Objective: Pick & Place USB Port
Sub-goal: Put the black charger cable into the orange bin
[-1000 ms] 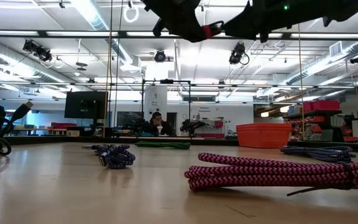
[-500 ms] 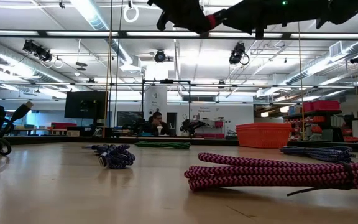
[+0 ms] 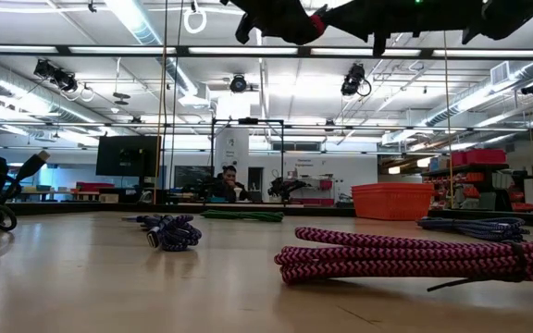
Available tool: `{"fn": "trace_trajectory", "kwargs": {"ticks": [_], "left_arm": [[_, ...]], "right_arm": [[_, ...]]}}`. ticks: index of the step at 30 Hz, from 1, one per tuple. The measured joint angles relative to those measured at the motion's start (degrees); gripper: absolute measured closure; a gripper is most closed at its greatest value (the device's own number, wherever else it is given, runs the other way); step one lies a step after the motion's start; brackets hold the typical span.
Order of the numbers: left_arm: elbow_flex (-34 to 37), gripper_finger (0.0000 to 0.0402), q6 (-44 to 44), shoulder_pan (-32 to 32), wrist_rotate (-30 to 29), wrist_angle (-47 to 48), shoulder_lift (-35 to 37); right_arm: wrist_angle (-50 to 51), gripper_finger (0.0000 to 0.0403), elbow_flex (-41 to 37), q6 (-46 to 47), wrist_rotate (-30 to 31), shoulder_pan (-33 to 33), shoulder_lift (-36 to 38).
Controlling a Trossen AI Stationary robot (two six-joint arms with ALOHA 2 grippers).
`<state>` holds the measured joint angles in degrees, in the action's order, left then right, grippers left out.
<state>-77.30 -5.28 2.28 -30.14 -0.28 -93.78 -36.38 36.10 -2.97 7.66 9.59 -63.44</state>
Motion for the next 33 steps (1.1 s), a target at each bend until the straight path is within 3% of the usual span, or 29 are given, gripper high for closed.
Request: {"fn": "trace_trajectory", "kwargs": {"ticks": [5,11,16,22,33], "left_arm": [[0.0,0.0345,0.2,0.1,-2.6,1.1,-0.1],[0.0,0.0264,0.9,0.1,-2.9,3.7,-0.1],[0.0,0.0225,0.8,-0.1,-5.0,7.1,-0.1],[0.0,0.0216,-0.7,-0.1,-10.0,14.7,-0.1],[0.0,0.0219,-1.6,-0.1,-10.3,21.9,-0.1]], "right_arm": [[0.9,0.0397,0.0,-0.5,1.1,0.0,0.4],[3.7,0.0400,0.0,-1.2,6.7,0.8,0.9],[8.8,0.0401,0.0,-1.5,10.7,2.5,2.2],[19.2,0.0402,0.0,-2.8,19.3,5.9,4.9],[35.8,0.0403,0.0,-2.0,25.9,16.1,7.3]]}}
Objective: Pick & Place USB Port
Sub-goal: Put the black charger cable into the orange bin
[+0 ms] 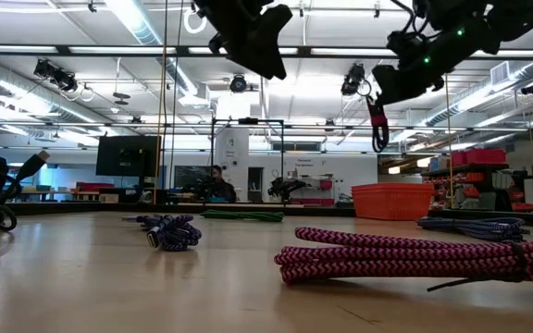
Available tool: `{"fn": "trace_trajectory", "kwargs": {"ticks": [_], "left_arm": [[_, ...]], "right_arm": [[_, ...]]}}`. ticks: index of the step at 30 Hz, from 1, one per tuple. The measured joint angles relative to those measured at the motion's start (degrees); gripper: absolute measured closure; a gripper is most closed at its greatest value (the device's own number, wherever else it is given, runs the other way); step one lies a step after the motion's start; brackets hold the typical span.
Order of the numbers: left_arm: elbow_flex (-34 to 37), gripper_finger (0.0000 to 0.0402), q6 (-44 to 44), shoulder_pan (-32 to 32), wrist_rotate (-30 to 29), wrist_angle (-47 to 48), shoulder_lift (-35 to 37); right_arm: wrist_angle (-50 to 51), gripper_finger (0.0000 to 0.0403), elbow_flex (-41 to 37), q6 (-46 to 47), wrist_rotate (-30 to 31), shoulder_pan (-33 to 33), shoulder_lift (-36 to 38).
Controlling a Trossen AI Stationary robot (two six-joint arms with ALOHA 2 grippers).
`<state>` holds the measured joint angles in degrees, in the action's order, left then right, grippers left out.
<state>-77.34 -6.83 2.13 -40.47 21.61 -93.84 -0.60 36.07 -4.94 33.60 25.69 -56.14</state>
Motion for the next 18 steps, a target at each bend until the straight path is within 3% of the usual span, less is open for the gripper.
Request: {"fn": "trace_trajectory", "kwargs": {"ticks": [18], "left_arm": [[0.0,0.0220,-0.3,0.6,0.2,2.8,0.1]], "right_arm": [[-2.2,0.0403,0.0,1.5,-1.5,9.2,-13.6]]}}
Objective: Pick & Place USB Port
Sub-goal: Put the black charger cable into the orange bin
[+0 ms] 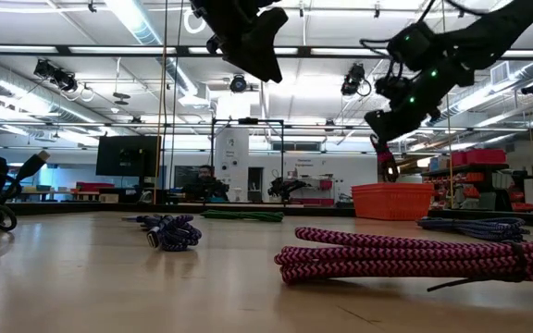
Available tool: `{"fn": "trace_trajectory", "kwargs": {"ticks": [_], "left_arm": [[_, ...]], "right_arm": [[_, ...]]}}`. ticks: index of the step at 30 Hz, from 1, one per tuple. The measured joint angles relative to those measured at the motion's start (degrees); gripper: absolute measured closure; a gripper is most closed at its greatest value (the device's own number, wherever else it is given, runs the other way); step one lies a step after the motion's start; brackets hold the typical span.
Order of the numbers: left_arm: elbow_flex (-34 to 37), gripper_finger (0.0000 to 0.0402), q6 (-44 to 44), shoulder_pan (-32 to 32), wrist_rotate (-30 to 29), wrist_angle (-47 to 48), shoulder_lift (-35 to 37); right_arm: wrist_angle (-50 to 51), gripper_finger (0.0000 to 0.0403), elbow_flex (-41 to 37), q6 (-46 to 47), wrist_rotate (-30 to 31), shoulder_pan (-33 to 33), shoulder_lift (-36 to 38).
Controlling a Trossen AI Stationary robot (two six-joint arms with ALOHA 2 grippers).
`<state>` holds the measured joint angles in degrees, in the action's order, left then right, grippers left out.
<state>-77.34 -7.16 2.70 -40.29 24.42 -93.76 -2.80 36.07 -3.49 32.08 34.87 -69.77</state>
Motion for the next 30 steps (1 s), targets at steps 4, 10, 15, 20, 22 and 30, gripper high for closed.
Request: {"fn": "trace_trajectory", "kwargs": {"ticks": [4,10,15,20,22,30], "left_arm": [[0.0,0.0220,-0.1,0.2,0.0,0.4,0.0],[0.0,0.0220,-1.2,0.2,0.0,1.9,0.0],[0.0,0.0220,-1.3,0.2,-0.1,3.2,0.0],[0.0,0.0220,-1.3,0.2,-3.1,6.0,0.0],[0.0,0.0220,-1.4,0.2,-4.3,7.0,0.0],[0.0,0.0220,-3.1,0.2,-8.8,10.9,1.9]], "right_arm": [[-1.3,0.0403,0.0,0.1,-0.2,0.9,-3.5],[-0.5,0.0403,0.0,0.6,-0.2,2.2,-7.3],[-0.5,0.0383,0.0,1.5,-4.2,3.4,-8.0],[-0.1,0.0327,0.0,1.1,-4.7,3.7,-8.0],[0.2,0.0306,0.0,0.9,-4.6,3.8,-8.0],[-0.7,0.0224,0.0,1.3,-7.1,4.6,-8.0]]}}
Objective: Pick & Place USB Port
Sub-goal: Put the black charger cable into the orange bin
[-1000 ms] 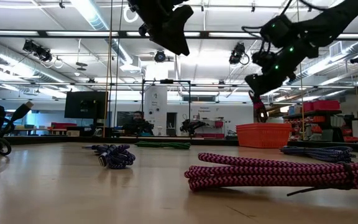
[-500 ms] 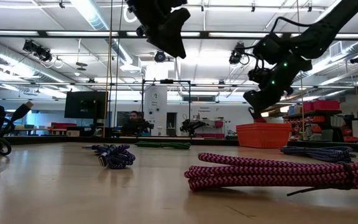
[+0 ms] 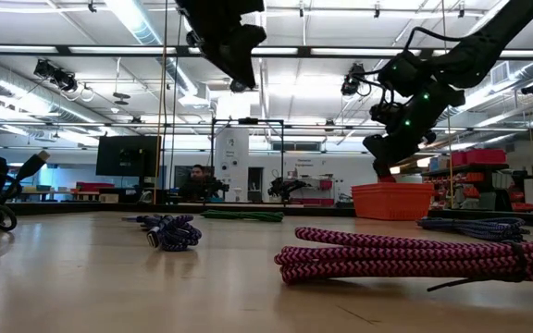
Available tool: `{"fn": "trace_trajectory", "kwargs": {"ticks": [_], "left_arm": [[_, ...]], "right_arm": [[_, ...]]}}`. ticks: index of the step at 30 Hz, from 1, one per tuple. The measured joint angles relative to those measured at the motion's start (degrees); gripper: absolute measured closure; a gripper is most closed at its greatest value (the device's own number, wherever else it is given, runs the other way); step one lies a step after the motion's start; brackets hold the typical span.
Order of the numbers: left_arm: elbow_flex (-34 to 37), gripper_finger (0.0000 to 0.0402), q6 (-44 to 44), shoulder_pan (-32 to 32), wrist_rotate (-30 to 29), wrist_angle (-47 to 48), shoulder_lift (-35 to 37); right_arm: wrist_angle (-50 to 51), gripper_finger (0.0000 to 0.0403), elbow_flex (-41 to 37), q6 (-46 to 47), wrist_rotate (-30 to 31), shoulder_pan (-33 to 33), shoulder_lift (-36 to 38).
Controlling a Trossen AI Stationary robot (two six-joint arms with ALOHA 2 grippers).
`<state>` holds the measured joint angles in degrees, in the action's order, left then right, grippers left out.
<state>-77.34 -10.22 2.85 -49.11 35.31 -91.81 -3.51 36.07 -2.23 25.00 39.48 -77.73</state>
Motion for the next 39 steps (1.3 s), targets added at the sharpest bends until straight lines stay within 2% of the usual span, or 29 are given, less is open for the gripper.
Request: {"fn": "trace_trajectory", "kwargs": {"ticks": [4,10,17,22,26,34,39], "left_arm": [[0.0,0.0220,-0.1,0.0,-0.7,0.7,1.7],[-0.1,0.0220,-1.4,0.0,-1.7,2.5,2.9],[0.0,0.0220,-5.8,-0.4,-4.5,11.6,2.8],[0.0,0.0220,-9.7,0.0,-5.8,20.1,3.7],[0.0,0.0220,-12.1,1.0,-5.8,26.2,4.4],[0.0,0.0220,-14.7,3.6,-6.3,29.4,6.9],[0.0,0.0220,-14.7,5.5,-6.2,29.6,6.8]], "right_arm": [[-1.5,0.0199,0.0,0.2,-0.5,-0.1,0.0],[-1.7,0.0196,0.0,0.3,-0.6,-0.2,0.0],[0.4,0.0200,0.0,3.1,-9.8,-4.5,3.0],[7.5,0.0199,0.0,4.9,-14.5,-12.0,7.5],[15.5,0.0199,0.0,7.2,-14.5,-20.0,11.0],[32.1,0.0199,0.0,17.5,-12.1,-36.0,15.8],[43.6,0.0199,0.0,26.2,-14.8,-44.9,16.1]]}}
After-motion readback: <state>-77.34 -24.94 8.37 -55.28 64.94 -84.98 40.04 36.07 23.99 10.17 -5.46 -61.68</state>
